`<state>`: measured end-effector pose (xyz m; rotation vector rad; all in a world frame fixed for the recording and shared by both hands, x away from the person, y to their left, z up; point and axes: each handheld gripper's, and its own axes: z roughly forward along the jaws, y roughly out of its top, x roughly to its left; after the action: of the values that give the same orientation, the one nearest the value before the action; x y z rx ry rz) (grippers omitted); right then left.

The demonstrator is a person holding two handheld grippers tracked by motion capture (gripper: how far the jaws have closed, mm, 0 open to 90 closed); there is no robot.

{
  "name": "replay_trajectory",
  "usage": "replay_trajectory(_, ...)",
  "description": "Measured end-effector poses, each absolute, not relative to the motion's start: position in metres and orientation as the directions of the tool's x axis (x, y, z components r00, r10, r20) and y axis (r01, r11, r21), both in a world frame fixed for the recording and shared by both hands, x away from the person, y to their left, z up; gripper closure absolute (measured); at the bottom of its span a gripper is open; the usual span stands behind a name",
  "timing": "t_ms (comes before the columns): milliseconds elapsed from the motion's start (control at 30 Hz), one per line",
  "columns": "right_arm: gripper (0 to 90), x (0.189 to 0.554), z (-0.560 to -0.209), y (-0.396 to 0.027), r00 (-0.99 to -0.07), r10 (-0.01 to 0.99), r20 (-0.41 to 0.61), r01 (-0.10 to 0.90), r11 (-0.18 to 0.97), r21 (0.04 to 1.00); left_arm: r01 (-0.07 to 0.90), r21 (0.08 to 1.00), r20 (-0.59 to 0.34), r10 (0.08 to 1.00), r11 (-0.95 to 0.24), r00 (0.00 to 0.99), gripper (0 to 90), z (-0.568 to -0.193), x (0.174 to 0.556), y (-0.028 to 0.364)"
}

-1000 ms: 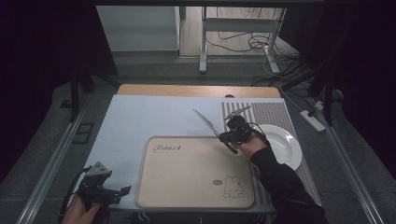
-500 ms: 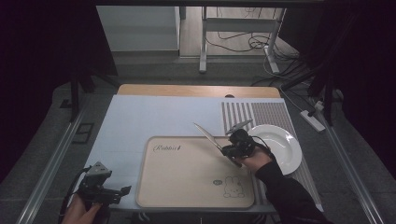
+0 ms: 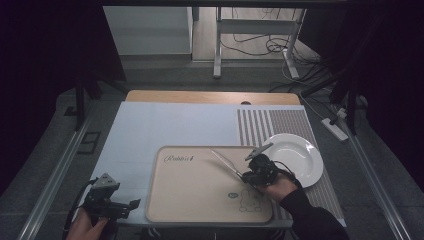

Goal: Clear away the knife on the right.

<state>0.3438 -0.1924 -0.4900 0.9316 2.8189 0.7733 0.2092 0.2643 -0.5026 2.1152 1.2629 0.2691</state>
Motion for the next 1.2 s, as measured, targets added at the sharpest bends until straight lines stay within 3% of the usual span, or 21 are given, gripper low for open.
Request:
replay_trajectory(200,80.3,0.338,-0.499,-0.193,-0.816,0.573,0.076,0.54,0.708,0.454,0.711,0.624,-0.148,0.845,-0.324,0.514,2.8,-0.503,0.209,0.264)
replay_trajectory(367,72.7,0.342,-0.495,-0.194,-0.824,0.556,0.112,0.533,0.693,0.486,0.712,0.623,-0.148,0.845,-0.324,0.514,2.8,-0.503,0.21,0.264)
replay_trajectory(533,90.0,0.35,-0.486,-0.179,-0.878,0.471,0.083,0.439,0.725,0.531,0.712,0.621,-0.144,0.845,-0.327,0.514,2.8,-0.503,0.21,0.264)
replay_trajectory(933,90.0,0.376,-0.506,-0.129,-0.909,0.414,0.05,0.381,0.775,0.504,0.71,0.624,-0.147,0.845,-0.324,0.515,2.8,-0.503,0.209,0.264)
replay_trajectory(1200,90.0,0.379,-0.505,-0.144,-0.882,0.47,0.031,0.422,0.759,0.496,0.709,0.625,-0.144,0.844,-0.327,0.516,2.8,-0.503,0.209,0.264)
